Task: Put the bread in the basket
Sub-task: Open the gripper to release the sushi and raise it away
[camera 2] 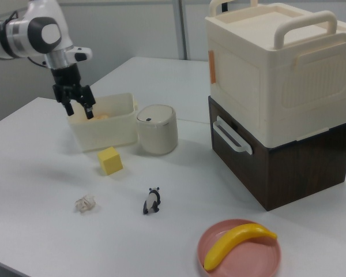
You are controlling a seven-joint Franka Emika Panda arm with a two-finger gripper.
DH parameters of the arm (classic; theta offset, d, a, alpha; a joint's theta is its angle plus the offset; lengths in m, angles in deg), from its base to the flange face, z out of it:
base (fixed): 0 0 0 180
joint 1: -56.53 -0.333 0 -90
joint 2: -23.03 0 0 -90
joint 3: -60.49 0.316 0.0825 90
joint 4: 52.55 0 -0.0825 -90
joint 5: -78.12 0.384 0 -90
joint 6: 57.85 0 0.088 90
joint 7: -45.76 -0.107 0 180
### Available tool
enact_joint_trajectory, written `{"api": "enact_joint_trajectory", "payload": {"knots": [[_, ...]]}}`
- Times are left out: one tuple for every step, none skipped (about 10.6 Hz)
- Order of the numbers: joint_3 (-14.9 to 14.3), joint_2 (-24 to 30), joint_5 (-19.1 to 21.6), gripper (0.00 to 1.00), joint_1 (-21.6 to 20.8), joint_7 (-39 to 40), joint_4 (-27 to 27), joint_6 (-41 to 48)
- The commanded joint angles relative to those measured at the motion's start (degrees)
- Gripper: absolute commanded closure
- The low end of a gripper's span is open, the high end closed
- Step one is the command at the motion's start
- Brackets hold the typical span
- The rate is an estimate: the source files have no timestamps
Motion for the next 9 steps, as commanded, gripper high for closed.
{"api": "enact_joint_trajectory", "payload": {"knots": [[0.4, 6.2, -0.3, 0.00, 6.8, 7.4, -5.6, 1.6], [0.5, 6.5, -0.2, 0.00, 9.2, 7.8, -5.6, 1.1], [0.5, 6.5, -0.2, 0.00, 11.2, 7.8, -5.5, 0.6], [0.5, 6.8, 0.0, 0.00, 12.6, 7.7, -5.7, -1.0], [0.5, 7.3, 1.0, 0.00, 13.7, 7.7, -6.2, -3.1], [0.5, 7.4, 1.3, 0.00, 13.6, 7.3, -6.5, -3.2], [0.6, 7.9, 1.3, 0.00, 13.2, 7.1, -7.6, -3.0], [0.8, 9.9, 1.3, 0.00, 13.1, 6.9, -10.6, -3.9], [0.9, 11.1, 1.3, 0.00, 13.1, 6.9, -12.2, -5.2]]}}
